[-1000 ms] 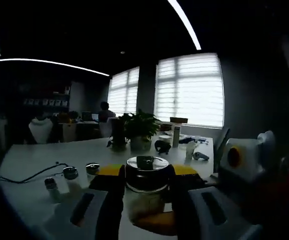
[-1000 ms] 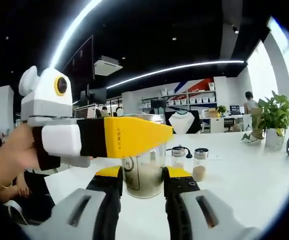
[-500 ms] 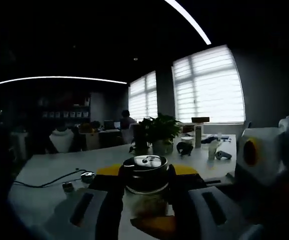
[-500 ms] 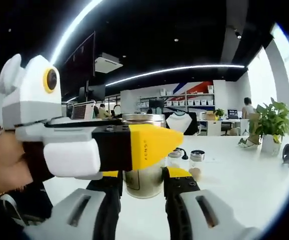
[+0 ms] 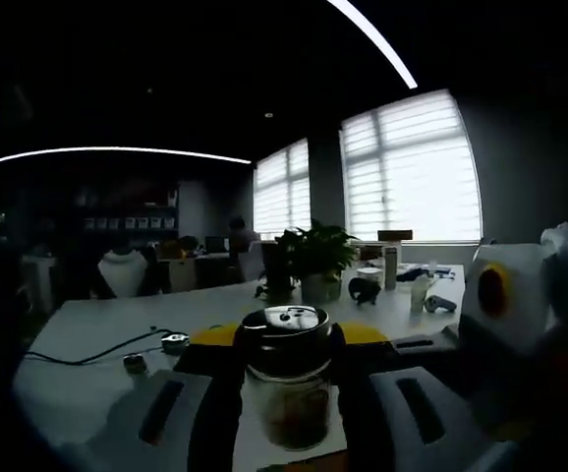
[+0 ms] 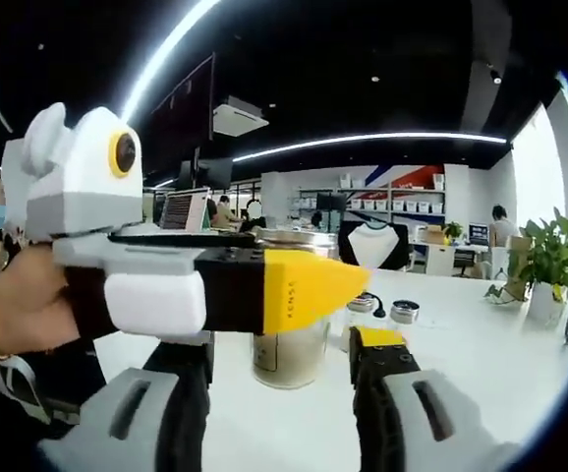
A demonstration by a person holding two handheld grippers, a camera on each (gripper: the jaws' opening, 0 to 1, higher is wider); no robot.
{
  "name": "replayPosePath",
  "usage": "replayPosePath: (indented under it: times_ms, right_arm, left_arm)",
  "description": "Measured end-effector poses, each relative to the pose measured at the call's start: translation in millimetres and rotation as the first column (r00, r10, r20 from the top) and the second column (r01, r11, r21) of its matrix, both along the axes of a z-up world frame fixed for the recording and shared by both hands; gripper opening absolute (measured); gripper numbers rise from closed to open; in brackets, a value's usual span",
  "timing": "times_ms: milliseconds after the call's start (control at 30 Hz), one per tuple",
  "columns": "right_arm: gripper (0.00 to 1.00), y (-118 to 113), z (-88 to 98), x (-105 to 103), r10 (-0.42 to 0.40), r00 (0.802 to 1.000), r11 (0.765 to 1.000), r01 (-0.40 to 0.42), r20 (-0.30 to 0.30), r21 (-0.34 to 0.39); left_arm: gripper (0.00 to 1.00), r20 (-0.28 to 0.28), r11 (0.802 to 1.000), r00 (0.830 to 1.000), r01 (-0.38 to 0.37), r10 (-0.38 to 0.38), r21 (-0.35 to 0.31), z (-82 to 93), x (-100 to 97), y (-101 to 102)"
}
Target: Rotate the seasoning bottle until the label or dispensing opening points toward the visible target arrow and the bottle remains upright within the marked orientation range
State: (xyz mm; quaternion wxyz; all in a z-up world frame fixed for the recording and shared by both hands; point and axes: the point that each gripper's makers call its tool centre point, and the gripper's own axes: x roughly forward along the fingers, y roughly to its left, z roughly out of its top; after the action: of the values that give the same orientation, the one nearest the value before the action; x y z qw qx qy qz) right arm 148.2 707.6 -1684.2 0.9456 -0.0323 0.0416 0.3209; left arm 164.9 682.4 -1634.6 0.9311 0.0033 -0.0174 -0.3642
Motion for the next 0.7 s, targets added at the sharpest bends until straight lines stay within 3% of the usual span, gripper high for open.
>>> replayPosePath:
  times_ms: [67,167,300,700]
  right_arm:
    - [0.70,0.9,-1.7,1.5,0.001,1.000,1.000,-0.001,-0.008,0.010]
    - [0.71,2.6,-4.1,0.3,0.012,1.000,1.000,-0.012,-0.018,0.018]
    - [0.81,2.5,-5.1,0.0,0.014,1.000,1.000,-0.013,-0.026,0.026]
    - [0.81,-11.7,-12.2,1.6,-0.017,0.998,1.000,0.018,-0.054,0.017]
  left_arm:
    - [0.37,0.010,1.000,1.000,-0.005,0.005,-0.014,2.3,0.7,2.7]
    - [0.37,0.019,1.000,1.000,-0.017,0.017,0.000,3.2,2.4,6.1]
    - [0.37,0.024,0.999,0.999,-0.036,0.036,0.001,3.6,5.7,13.9]
    - [0.37,0.014,0.995,0.994,-0.105,0.105,0.000,-4.9,15.9,43.5]
